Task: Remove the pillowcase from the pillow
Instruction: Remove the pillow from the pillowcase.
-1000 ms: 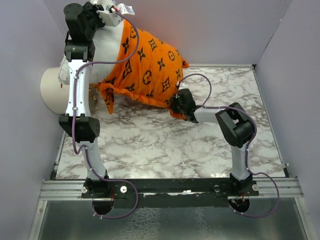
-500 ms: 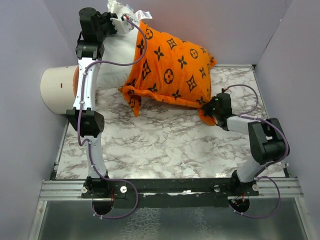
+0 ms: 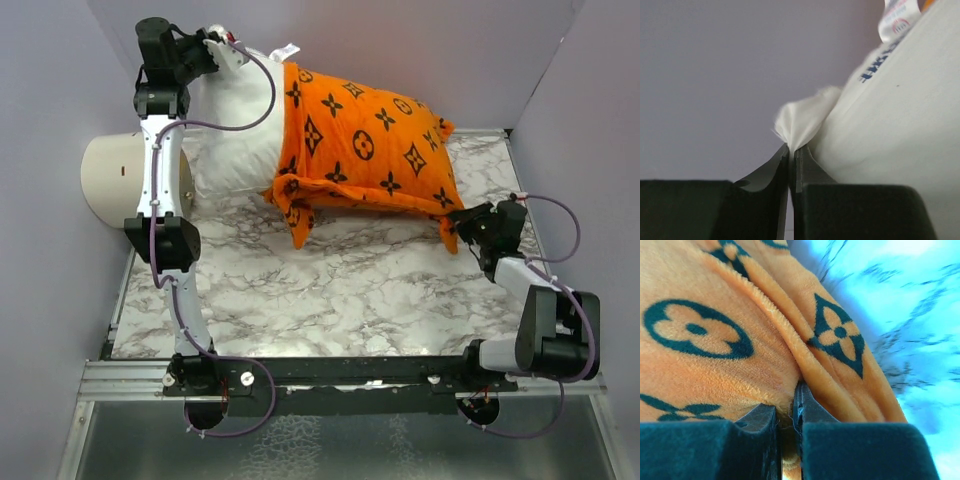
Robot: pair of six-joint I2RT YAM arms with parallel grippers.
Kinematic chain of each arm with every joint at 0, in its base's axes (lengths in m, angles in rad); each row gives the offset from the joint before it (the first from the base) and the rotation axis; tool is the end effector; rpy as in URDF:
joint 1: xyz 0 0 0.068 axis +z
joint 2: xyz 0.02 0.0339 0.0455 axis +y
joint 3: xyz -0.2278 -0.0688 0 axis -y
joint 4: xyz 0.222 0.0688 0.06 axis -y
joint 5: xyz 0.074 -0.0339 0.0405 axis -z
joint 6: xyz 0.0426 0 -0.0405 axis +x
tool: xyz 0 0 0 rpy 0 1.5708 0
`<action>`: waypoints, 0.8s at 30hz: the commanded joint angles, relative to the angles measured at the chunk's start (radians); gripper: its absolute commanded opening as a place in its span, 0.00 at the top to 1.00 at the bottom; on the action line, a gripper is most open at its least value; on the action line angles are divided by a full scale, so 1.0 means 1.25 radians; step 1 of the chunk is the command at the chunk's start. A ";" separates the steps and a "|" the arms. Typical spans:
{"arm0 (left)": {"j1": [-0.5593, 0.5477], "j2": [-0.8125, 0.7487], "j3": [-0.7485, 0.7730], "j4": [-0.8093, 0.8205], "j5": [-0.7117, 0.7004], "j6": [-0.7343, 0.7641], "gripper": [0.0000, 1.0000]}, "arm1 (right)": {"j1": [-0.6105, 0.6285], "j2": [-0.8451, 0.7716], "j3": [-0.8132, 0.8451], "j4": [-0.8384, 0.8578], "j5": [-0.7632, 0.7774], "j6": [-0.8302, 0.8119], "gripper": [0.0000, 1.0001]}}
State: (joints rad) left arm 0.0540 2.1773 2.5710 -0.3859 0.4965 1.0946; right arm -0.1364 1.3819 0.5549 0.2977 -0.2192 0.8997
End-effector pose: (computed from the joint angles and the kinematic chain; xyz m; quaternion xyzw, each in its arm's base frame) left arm 0.4437 0.0037 0.4421 0.4908 0.5057 0.2285 0.6717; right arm 0.2702 -0.0277 0.1561 0.3797 0.7761 0.2723 0.4236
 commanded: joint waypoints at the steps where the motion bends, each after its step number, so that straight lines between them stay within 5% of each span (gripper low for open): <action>1: 0.211 -0.065 0.115 0.453 -0.211 0.103 1.00 | -0.169 -0.044 -0.088 -0.192 0.271 0.039 0.99; 8: 0.265 -0.062 0.127 0.433 -0.201 0.031 1.00 | -0.193 -0.075 -0.118 -0.179 0.270 0.040 0.99; 11: 0.234 -0.144 0.095 0.174 -0.137 -0.106 1.00 | -0.192 -0.047 -0.119 -0.143 0.187 0.017 0.99; 13: 0.159 -0.275 -0.095 0.049 -0.101 -0.129 0.96 | -0.188 -0.036 -0.123 -0.135 0.161 0.023 0.99; 14: 0.114 -0.337 -0.208 0.009 -0.097 -0.126 0.80 | -0.182 -0.038 -0.126 -0.135 0.162 0.020 0.99; 16: 0.011 -0.427 -0.347 -0.127 -0.095 -0.121 0.28 | -0.174 -0.047 -0.133 -0.131 0.168 0.004 0.99; 17: -0.036 -0.442 -0.371 -0.224 -0.098 -0.137 0.16 | -0.171 -0.051 -0.135 -0.132 0.171 -0.005 0.99; 19: -0.099 -0.433 -0.371 -0.382 -0.087 -0.227 0.03 | -0.171 -0.056 -0.139 -0.140 0.178 -0.024 0.99; 24: -0.105 -0.359 -0.292 -0.654 -0.007 -0.396 0.01 | -0.170 -0.054 -0.137 -0.145 0.179 -0.037 0.99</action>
State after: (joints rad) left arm -0.1143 1.6676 2.1471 -0.8124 0.4160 0.8051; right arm -0.3580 1.3067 0.4156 0.1864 0.0105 0.8948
